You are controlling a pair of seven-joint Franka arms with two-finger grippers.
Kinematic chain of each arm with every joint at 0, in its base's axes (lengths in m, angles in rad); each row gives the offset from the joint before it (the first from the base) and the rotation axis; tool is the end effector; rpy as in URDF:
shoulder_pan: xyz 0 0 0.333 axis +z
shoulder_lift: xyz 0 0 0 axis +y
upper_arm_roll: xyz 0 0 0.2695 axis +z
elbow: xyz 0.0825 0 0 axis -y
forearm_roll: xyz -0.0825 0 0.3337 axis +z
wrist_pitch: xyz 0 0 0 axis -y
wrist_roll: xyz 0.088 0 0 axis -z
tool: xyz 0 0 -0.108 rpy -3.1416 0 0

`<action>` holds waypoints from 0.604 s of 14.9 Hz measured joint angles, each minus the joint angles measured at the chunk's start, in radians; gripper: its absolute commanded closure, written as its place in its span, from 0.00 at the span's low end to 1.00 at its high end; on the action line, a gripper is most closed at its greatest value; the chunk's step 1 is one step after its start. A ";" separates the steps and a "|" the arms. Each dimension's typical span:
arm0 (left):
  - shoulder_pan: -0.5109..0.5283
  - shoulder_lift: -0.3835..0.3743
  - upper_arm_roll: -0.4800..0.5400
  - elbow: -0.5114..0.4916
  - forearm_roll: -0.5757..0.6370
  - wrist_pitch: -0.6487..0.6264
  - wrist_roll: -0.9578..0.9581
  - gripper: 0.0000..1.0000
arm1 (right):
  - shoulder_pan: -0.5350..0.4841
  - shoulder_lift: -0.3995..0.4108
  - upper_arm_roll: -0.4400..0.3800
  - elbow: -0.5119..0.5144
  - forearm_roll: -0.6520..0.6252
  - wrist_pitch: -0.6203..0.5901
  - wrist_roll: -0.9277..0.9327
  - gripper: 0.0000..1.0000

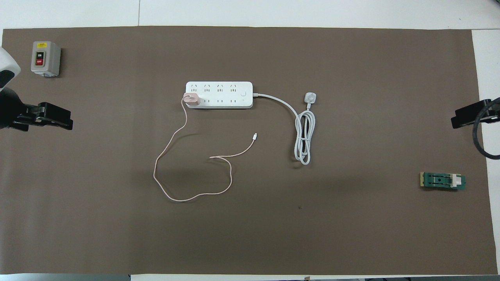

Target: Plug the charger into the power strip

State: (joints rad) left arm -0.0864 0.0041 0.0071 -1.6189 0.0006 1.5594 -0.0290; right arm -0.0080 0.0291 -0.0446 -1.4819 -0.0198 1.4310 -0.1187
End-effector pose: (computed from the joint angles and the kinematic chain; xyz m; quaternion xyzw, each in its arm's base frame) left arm 0.5005 -0.0397 0.5538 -0.9992 0.0251 0.0317 0.0020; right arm 0.4968 -0.0282 0.5876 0.9986 0.0320 -0.0407 0.0070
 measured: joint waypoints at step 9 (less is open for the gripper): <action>0.000 0.000 0.003 0.003 0.000 0.000 -0.001 0.00 | 0.001 -0.001 0.004 0.000 0.000 -0.008 0.000 0.00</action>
State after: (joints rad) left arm -0.0862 0.0040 0.0103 -1.6161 0.0006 1.5594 -0.0304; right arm -0.0066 0.0281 -0.0408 -1.4819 -0.0198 1.4235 -0.1187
